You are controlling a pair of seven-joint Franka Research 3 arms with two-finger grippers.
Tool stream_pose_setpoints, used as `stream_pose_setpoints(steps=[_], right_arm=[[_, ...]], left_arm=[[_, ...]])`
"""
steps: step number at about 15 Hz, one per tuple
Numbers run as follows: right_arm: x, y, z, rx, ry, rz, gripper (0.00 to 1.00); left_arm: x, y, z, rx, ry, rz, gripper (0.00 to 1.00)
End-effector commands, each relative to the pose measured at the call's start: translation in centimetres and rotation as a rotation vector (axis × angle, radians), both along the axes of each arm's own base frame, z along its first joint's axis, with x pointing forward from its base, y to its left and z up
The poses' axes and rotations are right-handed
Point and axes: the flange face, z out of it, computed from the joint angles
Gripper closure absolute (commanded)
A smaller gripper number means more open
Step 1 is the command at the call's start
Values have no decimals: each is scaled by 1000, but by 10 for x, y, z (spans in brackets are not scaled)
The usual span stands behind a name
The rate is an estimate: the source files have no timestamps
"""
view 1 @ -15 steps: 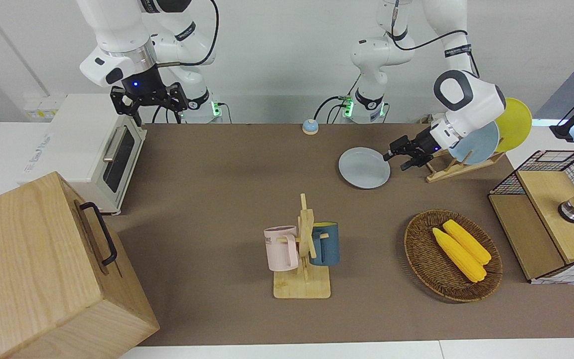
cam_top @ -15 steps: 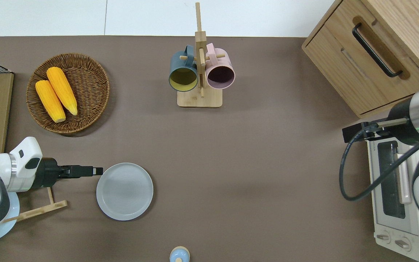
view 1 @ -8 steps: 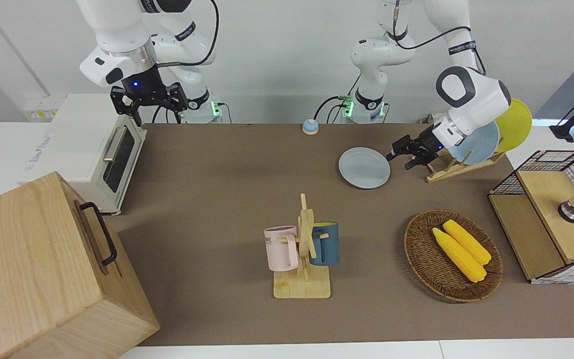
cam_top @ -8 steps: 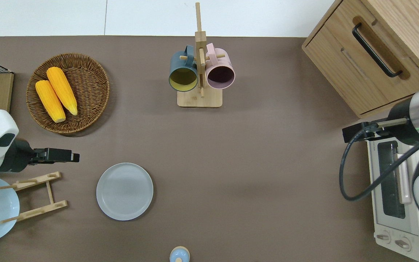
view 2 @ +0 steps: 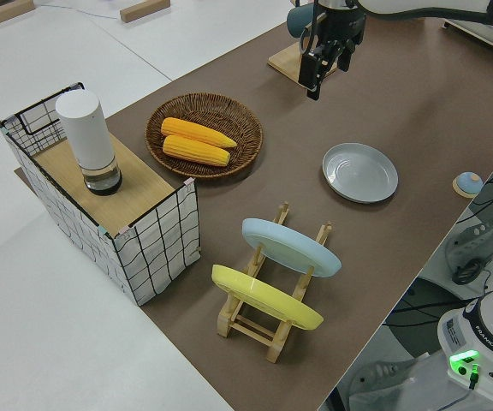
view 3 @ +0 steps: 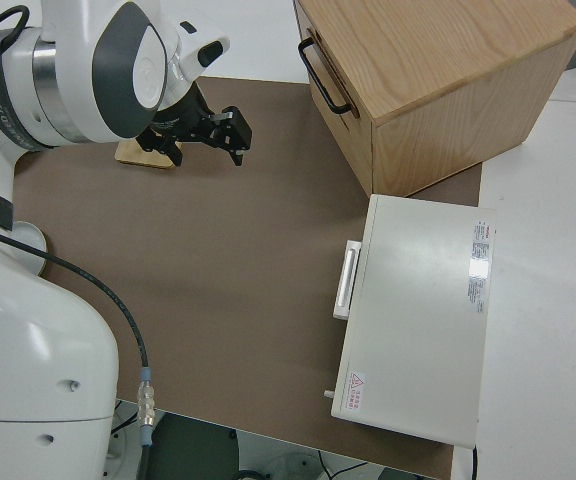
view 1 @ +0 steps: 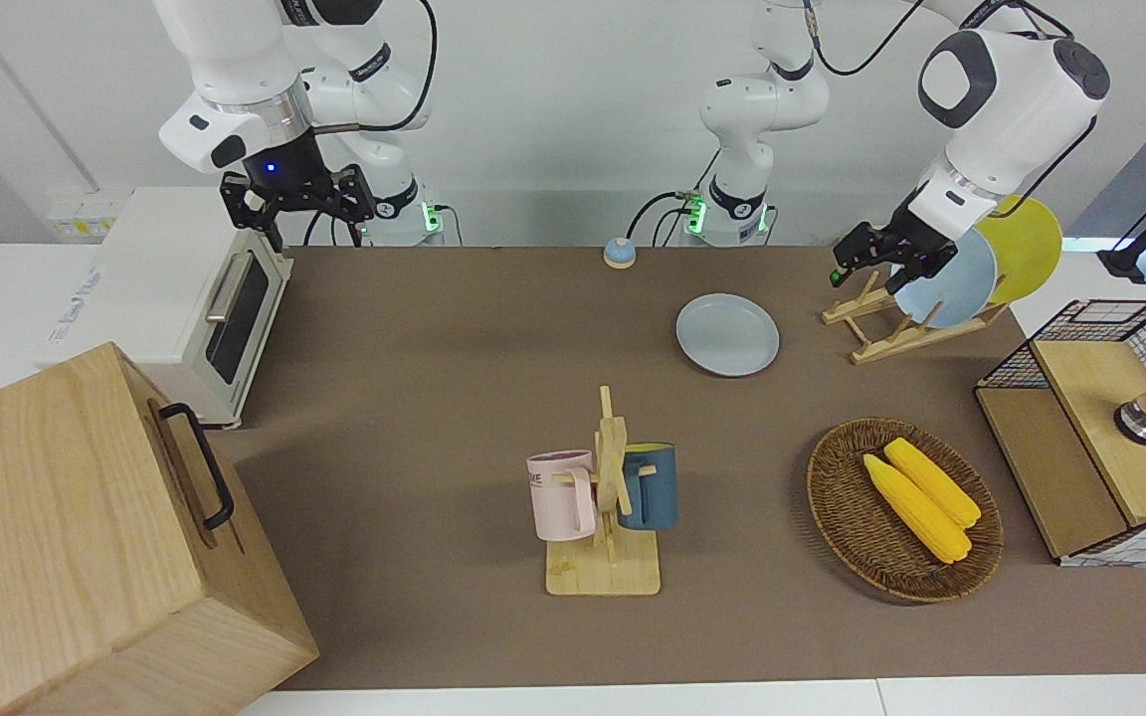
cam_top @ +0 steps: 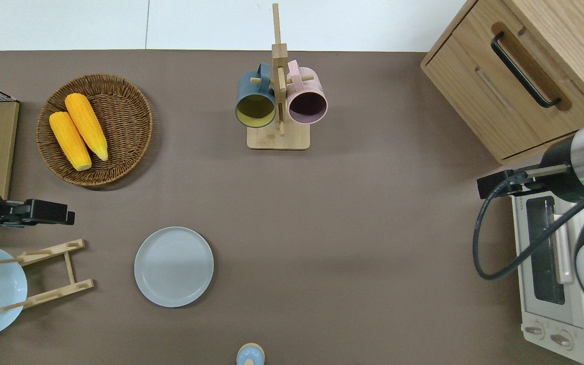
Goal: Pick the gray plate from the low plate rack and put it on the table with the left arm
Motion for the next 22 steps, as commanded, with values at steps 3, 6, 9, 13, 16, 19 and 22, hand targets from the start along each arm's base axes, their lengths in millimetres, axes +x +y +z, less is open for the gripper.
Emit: stream_pose_setpoints(steps=[3,6,9,13,16,19,22], right_arm=[[-2,-2,5,-3,3,-17,17],[-2,-1,5,-3,3,-15,17],[-2,-1,5,-3,3,-15,17],[-2,-1,5,-3,3,-15,17],[-2,-1,5,-3,3,-15,17],[-2,-1,5,-3,3,-15,17],[-2,-1,5,-3,3,-15,17]], left_arm=[[-4,-9,39,142,40,-34,2],[-6,-19,42,152,48,-61,2],[-7,-29,44,177,43,-103,7],[-9,-35,46,180,16,-227,7],[-5,-34,42,169,-17,-235,2],[-8,-28,42,118,-31,-211,2],[-5,-28,43,119,-47,-195,0]])
